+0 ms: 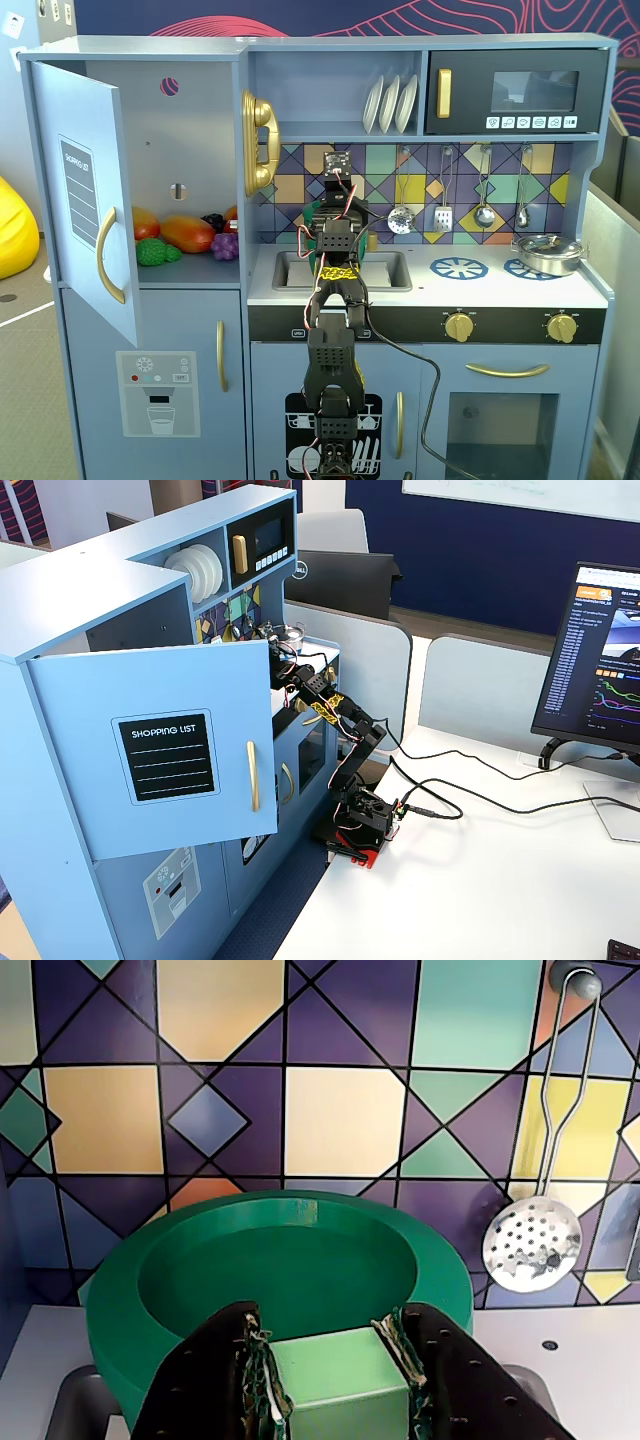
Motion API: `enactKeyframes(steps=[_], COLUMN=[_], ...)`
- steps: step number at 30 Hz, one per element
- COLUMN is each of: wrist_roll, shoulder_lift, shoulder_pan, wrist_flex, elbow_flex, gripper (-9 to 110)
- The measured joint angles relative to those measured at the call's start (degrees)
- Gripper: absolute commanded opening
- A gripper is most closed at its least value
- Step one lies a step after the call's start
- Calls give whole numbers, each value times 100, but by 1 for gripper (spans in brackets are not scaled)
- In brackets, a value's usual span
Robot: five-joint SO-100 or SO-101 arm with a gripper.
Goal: Pick up the lid from the counter and put it on the green recipient
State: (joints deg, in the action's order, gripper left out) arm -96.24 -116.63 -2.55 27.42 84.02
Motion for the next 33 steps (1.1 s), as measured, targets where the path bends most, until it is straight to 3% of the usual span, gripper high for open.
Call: enactKeyframes(steps=[2,6,10,23,33], wrist_roll=[0,70,290,202,589], shoulder_lift=[0,0,-9,-1222,-4649], shoulder_pan=[0,0,0,-299,-571], wrist_flex=[0,0,0,475,1898], elbow_flex=[0,0,0,202,3182], gripper=[6,25,35,34,29])
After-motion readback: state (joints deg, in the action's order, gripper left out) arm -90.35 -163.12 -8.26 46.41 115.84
